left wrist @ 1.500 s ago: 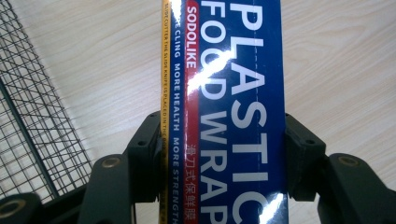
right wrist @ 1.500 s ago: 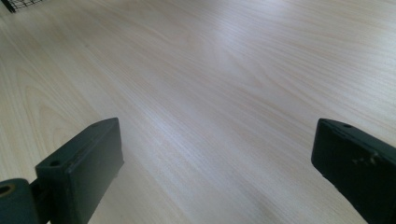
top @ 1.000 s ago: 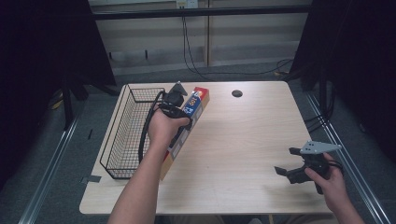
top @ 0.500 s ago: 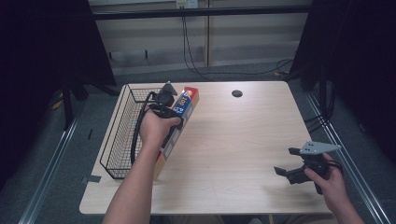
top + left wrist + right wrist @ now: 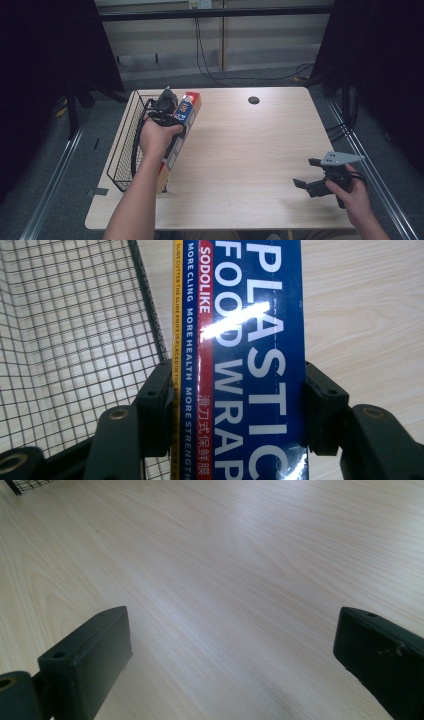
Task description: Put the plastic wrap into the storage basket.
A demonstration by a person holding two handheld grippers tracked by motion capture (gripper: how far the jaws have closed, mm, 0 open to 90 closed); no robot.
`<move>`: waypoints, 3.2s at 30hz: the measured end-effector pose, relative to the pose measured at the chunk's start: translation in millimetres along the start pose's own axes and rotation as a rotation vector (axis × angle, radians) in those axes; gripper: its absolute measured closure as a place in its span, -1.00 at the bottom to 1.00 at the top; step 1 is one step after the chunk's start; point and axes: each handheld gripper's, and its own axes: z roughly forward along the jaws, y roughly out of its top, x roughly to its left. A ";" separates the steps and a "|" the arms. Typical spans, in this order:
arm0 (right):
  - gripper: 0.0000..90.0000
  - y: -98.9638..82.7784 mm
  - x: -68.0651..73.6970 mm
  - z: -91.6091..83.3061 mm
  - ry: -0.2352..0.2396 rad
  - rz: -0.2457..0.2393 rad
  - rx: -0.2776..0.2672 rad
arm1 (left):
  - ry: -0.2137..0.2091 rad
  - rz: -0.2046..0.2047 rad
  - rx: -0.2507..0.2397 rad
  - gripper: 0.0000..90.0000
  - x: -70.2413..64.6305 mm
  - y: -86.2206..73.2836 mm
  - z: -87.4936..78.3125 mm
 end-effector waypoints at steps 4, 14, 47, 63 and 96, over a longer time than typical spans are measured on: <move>-0.96 -0.1 -0.1 0.0 -0.001 0.001 0.003 | 0.009 -0.016 -0.013 -0.05 4.6 -1.8 -0.9; -0.96 -0.3 -0.2 -0.2 -0.003 0.003 0.002 | 0.028 -0.055 -0.017 -0.05 15.8 -5.6 -3.3; -0.96 -0.6 -0.4 0.6 -0.002 -0.002 0.004 | 0.088 -0.183 -0.039 -0.05 51.8 -20.0 -2.1; -0.96 -0.8 0.2 1.7 -0.002 -0.007 0.007 | 0.101 -0.223 -0.020 -0.05 65.5 -29.3 10.5; -0.96 -1.5 0.4 1.9 -0.007 -0.005 0.013 | 0.123 -0.254 0.005 -0.06 81.3 -34.2 19.2</move>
